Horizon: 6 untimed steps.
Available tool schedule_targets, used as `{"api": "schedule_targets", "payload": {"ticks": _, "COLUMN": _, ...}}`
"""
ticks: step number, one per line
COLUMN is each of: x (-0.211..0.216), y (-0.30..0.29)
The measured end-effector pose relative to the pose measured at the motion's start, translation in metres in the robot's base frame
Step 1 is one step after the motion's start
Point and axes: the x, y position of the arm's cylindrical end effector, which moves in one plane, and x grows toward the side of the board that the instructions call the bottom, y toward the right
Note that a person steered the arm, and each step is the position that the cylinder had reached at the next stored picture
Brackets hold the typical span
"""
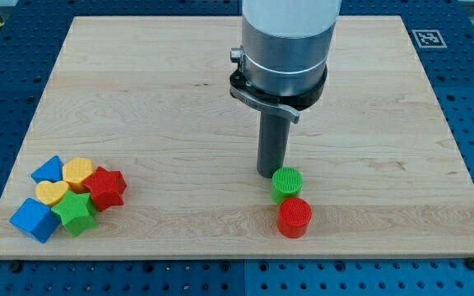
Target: Keep your arm above the blue triangle
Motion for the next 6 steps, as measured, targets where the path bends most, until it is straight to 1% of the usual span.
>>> {"api": "schedule_targets", "payload": {"ticks": 3, "x": -0.001, "y": 0.017}}
{"api": "schedule_targets", "payload": {"ticks": 4, "x": -0.019, "y": -0.031}}
{"api": "schedule_targets", "payload": {"ticks": 5, "x": -0.022, "y": -0.120}}
{"api": "schedule_targets", "payload": {"ticks": 6, "x": -0.042, "y": -0.220}}
